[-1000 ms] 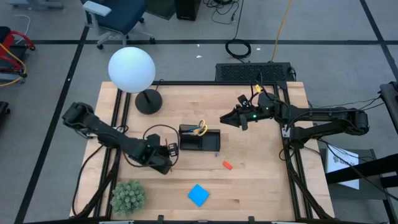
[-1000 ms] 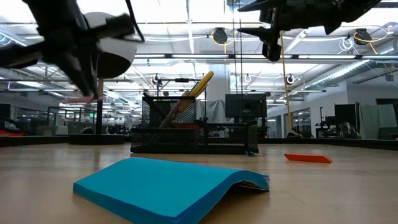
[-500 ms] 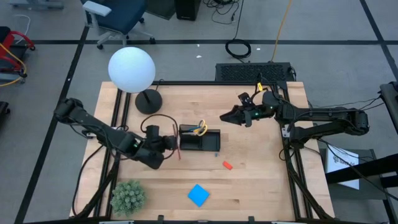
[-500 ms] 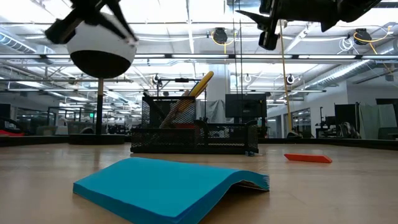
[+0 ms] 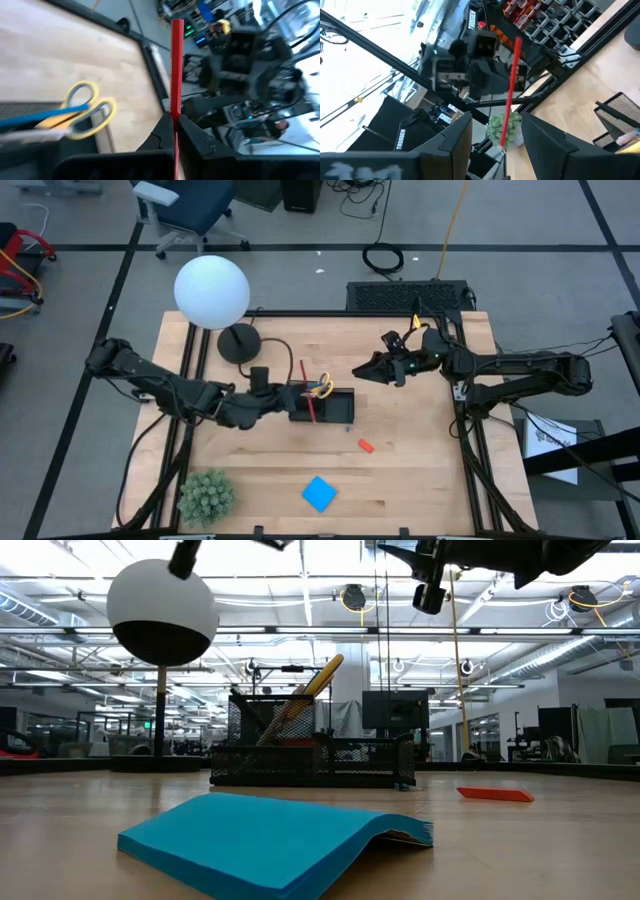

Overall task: Pick and place office supplies into organizer
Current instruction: Put the red pencil into the desk organizer

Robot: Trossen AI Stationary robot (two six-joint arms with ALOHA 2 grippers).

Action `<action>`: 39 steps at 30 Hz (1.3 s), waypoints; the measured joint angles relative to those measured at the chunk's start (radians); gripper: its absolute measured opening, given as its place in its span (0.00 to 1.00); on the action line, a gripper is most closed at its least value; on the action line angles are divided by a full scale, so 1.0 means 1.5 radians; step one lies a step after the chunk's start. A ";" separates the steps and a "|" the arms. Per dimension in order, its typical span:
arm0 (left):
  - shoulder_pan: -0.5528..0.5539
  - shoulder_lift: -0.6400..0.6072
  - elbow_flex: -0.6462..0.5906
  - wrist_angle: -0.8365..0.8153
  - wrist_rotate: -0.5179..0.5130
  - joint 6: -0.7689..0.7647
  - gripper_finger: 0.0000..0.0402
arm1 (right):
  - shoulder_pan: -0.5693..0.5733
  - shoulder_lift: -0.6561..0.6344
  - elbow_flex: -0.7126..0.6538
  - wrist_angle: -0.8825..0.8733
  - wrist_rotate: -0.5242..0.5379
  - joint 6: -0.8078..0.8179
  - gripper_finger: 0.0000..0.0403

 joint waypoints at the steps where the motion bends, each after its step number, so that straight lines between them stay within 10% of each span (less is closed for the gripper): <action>1: 0.008 0.000 0.000 0.017 0.008 0.016 0.00 | 0.002 0.004 0.000 0.002 0.001 0.000 0.40; 39: 0.068 0.016 0.000 0.135 0.120 0.098 0.00 | 0.000 0.235 0.183 0.049 -0.001 -0.041 0.40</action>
